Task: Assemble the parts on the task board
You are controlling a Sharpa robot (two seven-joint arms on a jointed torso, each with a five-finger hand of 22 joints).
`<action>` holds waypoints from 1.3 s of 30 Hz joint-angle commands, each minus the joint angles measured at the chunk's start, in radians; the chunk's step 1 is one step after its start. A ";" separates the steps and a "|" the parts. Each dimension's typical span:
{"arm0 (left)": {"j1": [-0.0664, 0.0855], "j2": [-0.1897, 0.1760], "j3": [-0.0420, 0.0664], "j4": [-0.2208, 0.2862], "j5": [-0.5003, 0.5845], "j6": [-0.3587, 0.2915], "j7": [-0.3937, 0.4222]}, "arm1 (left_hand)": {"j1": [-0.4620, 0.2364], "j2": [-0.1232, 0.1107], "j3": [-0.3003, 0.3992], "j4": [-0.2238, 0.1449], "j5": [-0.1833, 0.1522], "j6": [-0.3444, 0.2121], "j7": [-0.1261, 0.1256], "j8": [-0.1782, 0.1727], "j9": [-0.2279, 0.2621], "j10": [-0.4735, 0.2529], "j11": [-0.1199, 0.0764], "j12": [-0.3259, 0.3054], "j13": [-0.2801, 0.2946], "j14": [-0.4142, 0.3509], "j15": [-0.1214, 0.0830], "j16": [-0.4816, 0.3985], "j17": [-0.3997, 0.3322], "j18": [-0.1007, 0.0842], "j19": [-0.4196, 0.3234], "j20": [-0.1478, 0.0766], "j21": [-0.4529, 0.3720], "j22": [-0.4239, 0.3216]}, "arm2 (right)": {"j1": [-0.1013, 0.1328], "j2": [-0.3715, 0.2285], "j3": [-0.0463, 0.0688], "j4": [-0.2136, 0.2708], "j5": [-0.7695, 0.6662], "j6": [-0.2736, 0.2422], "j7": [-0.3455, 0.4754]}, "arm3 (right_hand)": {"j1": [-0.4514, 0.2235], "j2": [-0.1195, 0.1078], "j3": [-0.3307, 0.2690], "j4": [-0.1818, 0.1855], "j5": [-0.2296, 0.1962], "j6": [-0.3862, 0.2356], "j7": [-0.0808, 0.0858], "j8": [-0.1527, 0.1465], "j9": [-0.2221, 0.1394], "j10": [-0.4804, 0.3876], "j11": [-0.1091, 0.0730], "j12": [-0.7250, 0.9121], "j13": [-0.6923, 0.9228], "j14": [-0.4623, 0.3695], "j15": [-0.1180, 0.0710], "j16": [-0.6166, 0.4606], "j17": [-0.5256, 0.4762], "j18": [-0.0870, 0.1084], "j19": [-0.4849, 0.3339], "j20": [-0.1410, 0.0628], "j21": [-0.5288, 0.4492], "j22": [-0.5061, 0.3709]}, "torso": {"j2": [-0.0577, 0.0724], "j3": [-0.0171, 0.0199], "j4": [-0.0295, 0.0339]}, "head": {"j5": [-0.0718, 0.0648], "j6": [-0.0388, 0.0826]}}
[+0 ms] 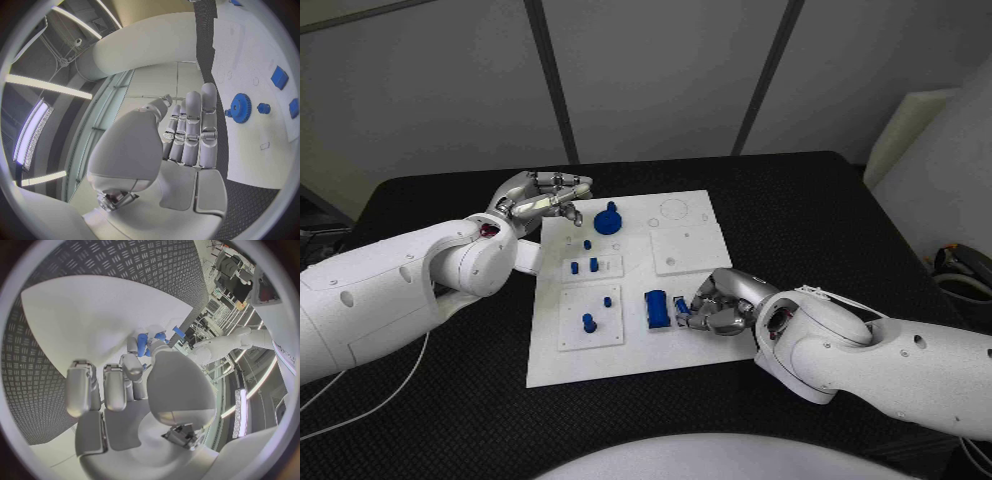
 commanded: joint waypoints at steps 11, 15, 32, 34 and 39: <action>0.002 0.002 0.001 -0.001 -0.003 0.013 0.000 | -0.003 0.004 -0.004 0.001 0.002 -0.007 -0.002 -0.001 0.000 -0.009 0.000 0.006 -0.002 -0.008 0.003 0.005 -0.002 -0.017 0.005 0.004 -0.003 -0.001 | -0.001 0.014 -0.001 -0.001 0.008 0.003 0.002 | -0.052 0.010 -0.060 0.003 -0.022 -0.002 0.004 0.002 0.010 0.004 -0.003 -0.002 0.006 0.063 -0.008 -0.003 0.053 -0.010 -0.001 -0.004 -0.007 0.136 | 0.001 0.0002 0.0009 | -0.003 0.003; 0.002 0.002 0.001 -0.001 -0.003 0.014 -0.002 | -0.002 0.005 -0.004 0.001 0.002 -0.007 -0.002 -0.001 0.000 -0.009 -0.001 0.006 -0.002 -0.008 0.003 0.005 -0.002 -0.017 0.005 0.004 -0.004 -0.002 | -0.001 0.015 -0.001 0.000 0.005 -0.014 0.007 | -0.105 0.021 -0.096 0.004 -0.035 -0.003 0.004 0.002 0.015 0.004 -0.002 -0.002 0.008 0.063 -0.007 -0.004 0.052 -0.010 -0.001 -0.003 -0.007 0.136 | 0.001 -0.0001 0.0006 | -0.002 0.003; 0.002 0.002 0.001 -0.003 -0.003 0.017 -0.005 | -0.002 0.005 -0.004 0.001 0.002 -0.007 -0.002 -0.001 0.000 -0.009 -0.001 0.006 -0.002 -0.008 0.003 0.005 -0.002 -0.017 0.005 0.004 -0.004 -0.002 | -0.001 -0.001 -0.001 0.013 -0.021 -0.056 0.037 | -0.136 0.039 -0.145 -0.002 -0.046 -0.006 0.002 0.002 0.026 0.005 -0.004 0.001 0.014 0.064 -0.009 -0.004 0.053 -0.010 -0.002 -0.004 -0.008 0.137 | 0.000 0.0006 0.0000 | -0.001 0.004; 0.001 0.002 0.001 -0.003 -0.003 0.016 -0.005 | -0.002 0.005 -0.004 0.001 0.002 -0.007 -0.002 -0.001 0.000 -0.009 -0.001 0.006 -0.002 -0.008 0.003 0.005 -0.002 -0.017 0.005 0.004 -0.004 -0.002 | -0.001 -0.009 -0.001 0.016 -0.021 -0.049 0.056 | -0.106 0.038 -0.147 -0.006 -0.056 -0.007 0.002 0.002 0.029 0.003 -0.004 0.000 0.014 0.063 -0.009 -0.005 0.052 -0.009 -0.002 -0.004 -0.009 0.136 | 0.000 0.0009 -0.0008 | 0.000 0.004; 0.001 0.000 0.001 -0.003 -0.003 0.015 -0.006 | -0.002 0.005 -0.004 0.001 0.002 -0.007 -0.002 -0.001 0.000 -0.009 -0.001 0.006 -0.002 -0.008 0.003 0.005 -0.002 -0.017 0.005 0.004 -0.004 -0.002 | -0.001 -0.033 -0.001 0.026 -0.015 -0.024 0.100 | -0.026 0.037 -0.152 -0.017 -0.090 -0.018 0.007 -0.003 0.033 -0.005 -0.001 -0.014 0.007 0.061 -0.007 -0.014 0.042 -0.007 -0.010 -0.003 -0.020 0.129 | 0.000 -0.0003 -0.0011 | -0.002 0.005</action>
